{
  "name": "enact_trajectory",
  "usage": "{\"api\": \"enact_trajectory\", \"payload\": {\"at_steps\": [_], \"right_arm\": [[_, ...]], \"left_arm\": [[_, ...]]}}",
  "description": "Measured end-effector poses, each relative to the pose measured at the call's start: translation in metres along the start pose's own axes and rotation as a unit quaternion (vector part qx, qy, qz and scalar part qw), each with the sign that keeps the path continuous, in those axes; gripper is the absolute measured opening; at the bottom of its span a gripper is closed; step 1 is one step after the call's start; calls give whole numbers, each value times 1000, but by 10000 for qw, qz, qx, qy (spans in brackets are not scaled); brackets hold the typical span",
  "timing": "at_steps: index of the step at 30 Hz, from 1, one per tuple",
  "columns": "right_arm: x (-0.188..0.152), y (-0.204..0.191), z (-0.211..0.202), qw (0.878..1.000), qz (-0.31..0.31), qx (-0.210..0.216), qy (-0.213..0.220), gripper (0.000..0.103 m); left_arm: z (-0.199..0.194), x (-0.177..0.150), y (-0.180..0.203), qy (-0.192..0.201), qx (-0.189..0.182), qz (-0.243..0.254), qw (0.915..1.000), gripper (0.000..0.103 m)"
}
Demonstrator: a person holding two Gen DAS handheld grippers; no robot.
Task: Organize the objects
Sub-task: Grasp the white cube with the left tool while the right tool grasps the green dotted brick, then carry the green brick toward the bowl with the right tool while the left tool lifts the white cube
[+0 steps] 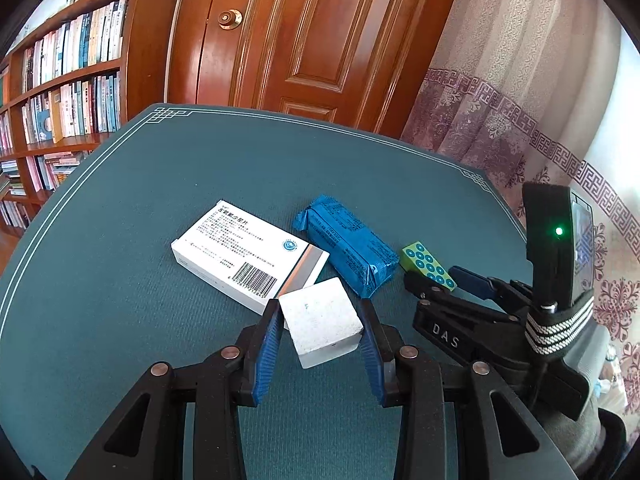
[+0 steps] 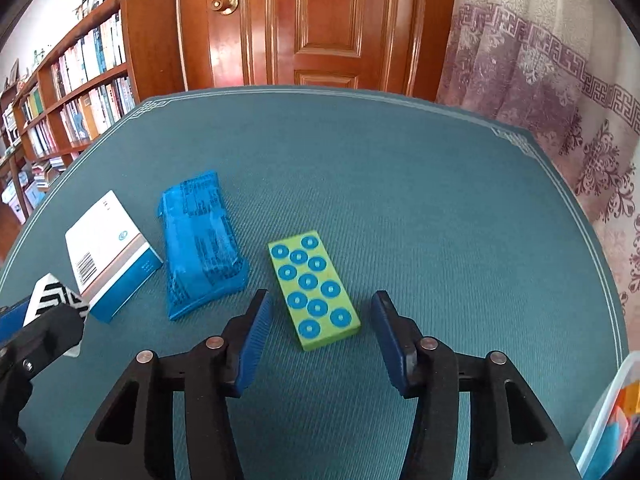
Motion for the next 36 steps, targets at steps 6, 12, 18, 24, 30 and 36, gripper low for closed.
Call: {"api": "enact_trajectory", "payload": {"at_steps": [6, 12, 18, 24, 30, 36], "right_arm": [[4, -6, 2, 9999, -131, 58, 14, 39], [-4, -7, -2, 9999, -100, 86, 21, 30], [-15, -3, -7, 9998, 57, 201, 4, 30], [-32, 0, -16, 9994, 167, 315, -33, 30], [-51, 7, -28, 9987, 324, 397, -21, 30], [-69, 16, -45, 9978, 471, 458, 65, 30]], "left_arm": [[-1, -1, 2, 0, -39, 17, 10000, 40], [-3, 0, 4, 35, -43, 46, 10000, 40], [-7, -1, 8, 91, -23, 106, 9999, 40], [-10, 0, 13, 189, 100, 212, 9995, 40], [-14, -2, 24, 282, 165, 407, 9986, 40], [-18, -7, 37, 336, 148, 625, 9974, 40]]}}
Point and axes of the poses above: each gripper's, at about its wrist camera, not at the fingertips, and z roughly the way its jaws point, y to its right, x to its top, the point moved 10 cm from there along z, roughly the way its jaws point, and after that the axes turned 15 degrees about -y, right-handed, at the moved point
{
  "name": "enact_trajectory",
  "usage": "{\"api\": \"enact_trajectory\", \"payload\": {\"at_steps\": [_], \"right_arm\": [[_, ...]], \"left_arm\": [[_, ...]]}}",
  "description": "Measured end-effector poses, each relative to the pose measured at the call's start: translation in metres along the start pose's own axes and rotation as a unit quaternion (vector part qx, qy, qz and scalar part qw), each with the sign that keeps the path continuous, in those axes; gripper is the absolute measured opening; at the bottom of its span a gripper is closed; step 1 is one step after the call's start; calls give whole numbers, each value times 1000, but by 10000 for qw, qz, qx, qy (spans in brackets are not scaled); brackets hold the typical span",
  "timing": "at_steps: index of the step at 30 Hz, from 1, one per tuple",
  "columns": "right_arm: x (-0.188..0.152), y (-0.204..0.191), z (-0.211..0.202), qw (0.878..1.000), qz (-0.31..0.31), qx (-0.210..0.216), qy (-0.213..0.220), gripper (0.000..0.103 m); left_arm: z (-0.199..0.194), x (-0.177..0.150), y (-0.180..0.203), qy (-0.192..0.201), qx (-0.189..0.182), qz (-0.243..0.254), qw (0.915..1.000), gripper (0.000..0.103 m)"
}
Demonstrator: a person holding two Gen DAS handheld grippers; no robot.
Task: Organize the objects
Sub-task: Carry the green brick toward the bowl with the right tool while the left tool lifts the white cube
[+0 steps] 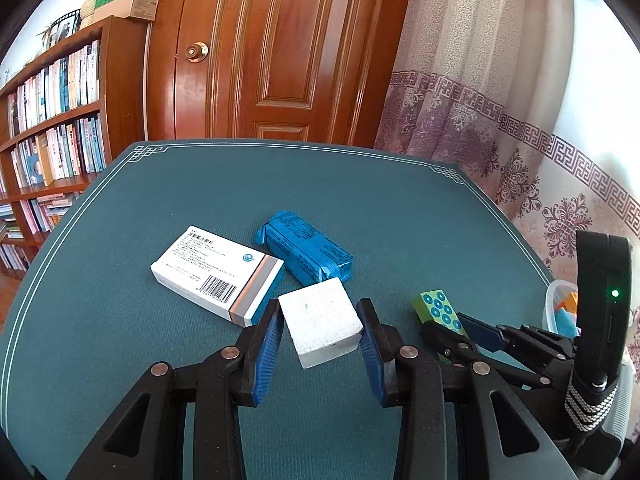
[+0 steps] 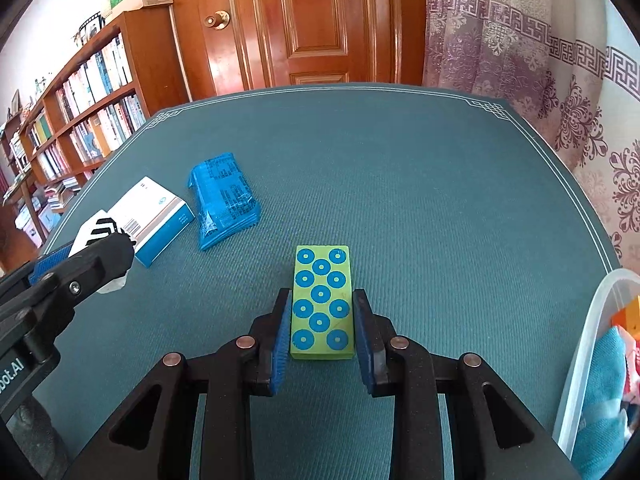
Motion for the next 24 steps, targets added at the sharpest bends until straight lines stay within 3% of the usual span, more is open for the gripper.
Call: {"api": "enact_trajectory", "payload": {"at_steps": [24], "right_arm": [[-50, 40, -80, 9970, 485, -124, 584, 30]], "left_arm": [[-8, -18, 53, 86, -68, 735, 9972, 40]]}}
Point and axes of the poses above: each gripper's, at about its wrist camera, not at the fingertips, and z roughly the way its jaws point, y to its right, x to its top, the point moved 10 cm from there along z, roughly the way its jaws point, and after that the axes turned 15 degrees about -y, right-handed, at the moved point
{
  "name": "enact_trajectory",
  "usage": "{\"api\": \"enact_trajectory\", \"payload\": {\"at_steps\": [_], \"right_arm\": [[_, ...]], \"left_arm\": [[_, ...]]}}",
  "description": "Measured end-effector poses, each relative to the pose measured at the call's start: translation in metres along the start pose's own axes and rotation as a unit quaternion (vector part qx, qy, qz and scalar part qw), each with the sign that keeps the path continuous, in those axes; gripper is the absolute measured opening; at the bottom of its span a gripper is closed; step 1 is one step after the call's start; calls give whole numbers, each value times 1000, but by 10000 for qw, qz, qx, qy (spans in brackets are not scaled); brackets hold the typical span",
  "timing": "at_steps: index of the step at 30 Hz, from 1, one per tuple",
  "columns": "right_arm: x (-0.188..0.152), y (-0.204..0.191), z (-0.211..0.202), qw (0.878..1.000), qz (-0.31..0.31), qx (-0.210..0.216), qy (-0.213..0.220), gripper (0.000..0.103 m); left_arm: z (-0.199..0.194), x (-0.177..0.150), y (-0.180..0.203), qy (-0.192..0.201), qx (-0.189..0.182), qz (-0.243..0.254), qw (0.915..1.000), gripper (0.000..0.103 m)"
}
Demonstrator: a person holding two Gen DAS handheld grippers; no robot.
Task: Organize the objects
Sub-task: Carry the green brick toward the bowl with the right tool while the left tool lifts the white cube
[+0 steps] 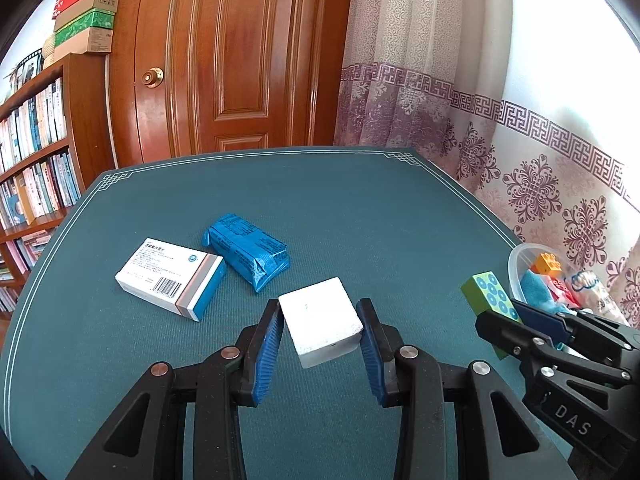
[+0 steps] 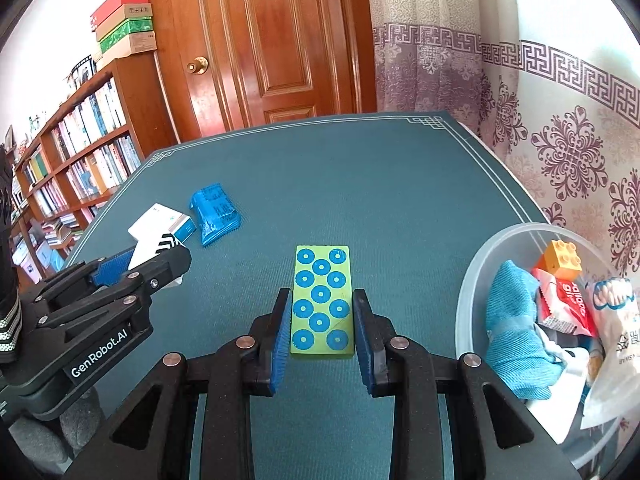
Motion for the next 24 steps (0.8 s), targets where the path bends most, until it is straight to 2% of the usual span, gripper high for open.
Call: {"api": "enact_trajectory", "payload": {"at_steps": [24], "right_arm": [[-41, 69, -47, 9967, 732, -256, 242, 30]], "left_arm": [[5, -25, 55, -102, -48, 769, 9970, 40]]}}
Point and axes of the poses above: each gripper's, at about its wrist camera, not at the fingertips, and z roughly the way its jaws point, y to its right, x to its top, the point moved 10 cm from there along z, roughly the way its jaws point, and after that the axes turned 15 degrees about -y, right-handed, at the moved point
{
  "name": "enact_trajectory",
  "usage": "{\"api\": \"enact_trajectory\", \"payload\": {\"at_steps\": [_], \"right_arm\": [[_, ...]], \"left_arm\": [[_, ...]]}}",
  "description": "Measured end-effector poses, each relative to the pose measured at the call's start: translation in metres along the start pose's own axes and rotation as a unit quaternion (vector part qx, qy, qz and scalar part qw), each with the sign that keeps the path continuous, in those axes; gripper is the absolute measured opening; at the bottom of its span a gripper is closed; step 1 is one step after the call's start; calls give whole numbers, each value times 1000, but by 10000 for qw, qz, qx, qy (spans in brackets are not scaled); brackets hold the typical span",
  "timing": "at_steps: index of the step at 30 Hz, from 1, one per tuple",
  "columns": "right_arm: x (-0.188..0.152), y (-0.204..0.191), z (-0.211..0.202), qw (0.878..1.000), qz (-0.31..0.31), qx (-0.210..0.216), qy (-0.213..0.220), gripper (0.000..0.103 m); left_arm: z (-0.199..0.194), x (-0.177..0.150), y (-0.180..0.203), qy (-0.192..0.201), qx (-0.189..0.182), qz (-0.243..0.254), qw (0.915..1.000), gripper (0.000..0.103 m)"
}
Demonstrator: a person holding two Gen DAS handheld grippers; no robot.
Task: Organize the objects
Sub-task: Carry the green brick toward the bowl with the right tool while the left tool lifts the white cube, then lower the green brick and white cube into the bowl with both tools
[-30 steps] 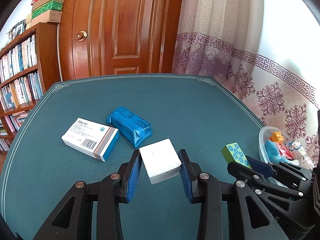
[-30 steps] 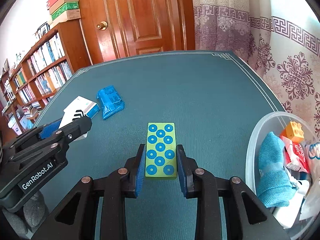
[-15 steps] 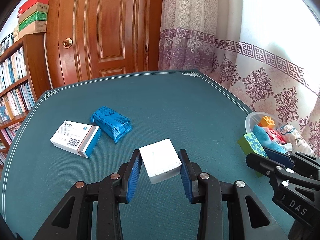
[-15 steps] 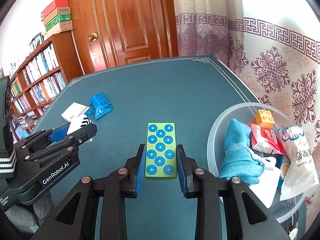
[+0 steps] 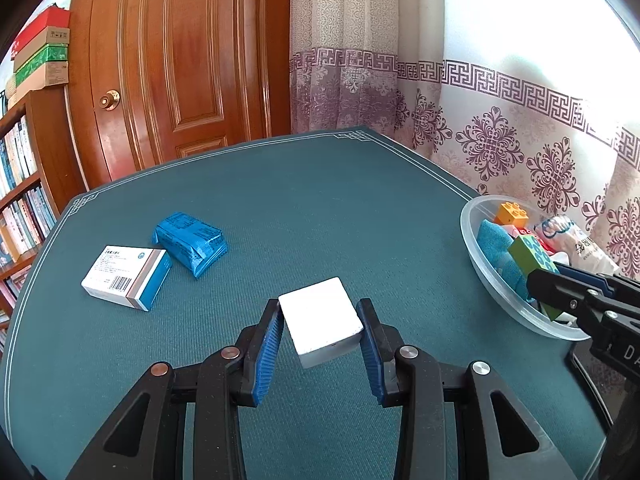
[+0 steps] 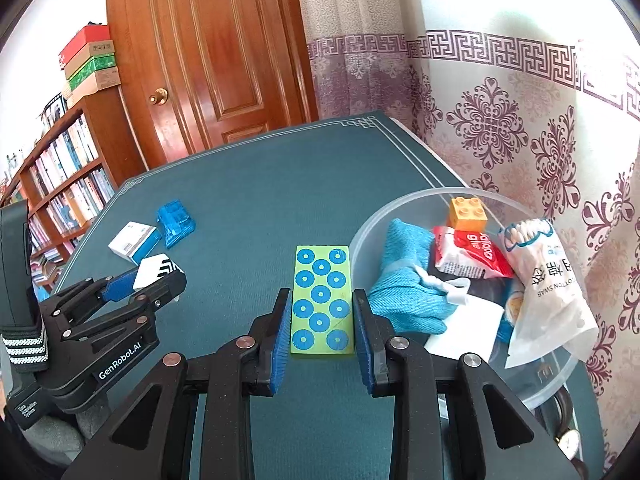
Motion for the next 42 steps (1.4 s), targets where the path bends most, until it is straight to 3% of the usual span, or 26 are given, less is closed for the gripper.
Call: {"api": "enact_trajectory", "payload": {"at_steps": [11, 19, 29, 42], "right_arm": [[-3, 45, -17, 9986, 430, -287, 150, 30], [-3, 41, -11, 9974, 222, -639, 245, 30], [9, 59, -12, 9965, 221, -751, 293, 30], [11, 99, -13, 9977, 344, -539, 224, 30]], "left_arm": [[2, -4, 11, -78, -79, 104, 9999, 40], [4, -4, 16, -228, -116, 13, 9997, 40], [0, 3, 39, -225, -204, 141, 9994, 40], [0, 13, 71, -253, -337, 369, 9984, 40]]}}
Point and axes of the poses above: each gripper's, at about its wrist camera, not at the fingertips, and z roughly the way its jaws point, y to its right, x to its top, the point moved 10 cm from there along z, roughly the way its jaws point, and after that the axes turned 15 degrees about -y, right-handed, at the moved point
